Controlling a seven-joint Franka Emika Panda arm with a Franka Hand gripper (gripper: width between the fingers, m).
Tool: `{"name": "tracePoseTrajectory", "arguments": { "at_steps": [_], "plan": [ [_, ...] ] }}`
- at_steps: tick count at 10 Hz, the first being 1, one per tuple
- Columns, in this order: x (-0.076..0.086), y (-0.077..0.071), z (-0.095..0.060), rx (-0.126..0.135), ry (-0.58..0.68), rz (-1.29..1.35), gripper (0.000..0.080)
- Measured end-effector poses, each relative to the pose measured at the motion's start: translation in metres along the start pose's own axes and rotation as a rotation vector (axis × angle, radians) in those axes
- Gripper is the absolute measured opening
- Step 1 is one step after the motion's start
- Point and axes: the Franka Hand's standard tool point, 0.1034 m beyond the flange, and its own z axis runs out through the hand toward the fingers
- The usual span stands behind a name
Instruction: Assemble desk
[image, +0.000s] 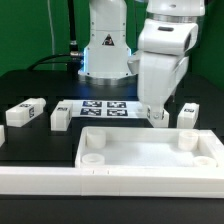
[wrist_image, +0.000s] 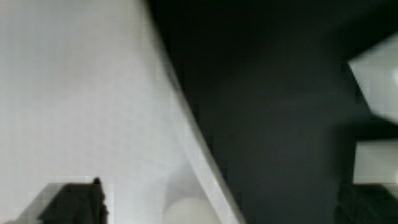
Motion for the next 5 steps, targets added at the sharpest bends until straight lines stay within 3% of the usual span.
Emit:
{"name": "tracePoseTrajectory", "arguments": {
  "at_steps": [5],
  "plan": [
    [0.0049, -0.0057, 0.0022, 0.008, -0.006, 0.333, 0.0648]
  ]
}}
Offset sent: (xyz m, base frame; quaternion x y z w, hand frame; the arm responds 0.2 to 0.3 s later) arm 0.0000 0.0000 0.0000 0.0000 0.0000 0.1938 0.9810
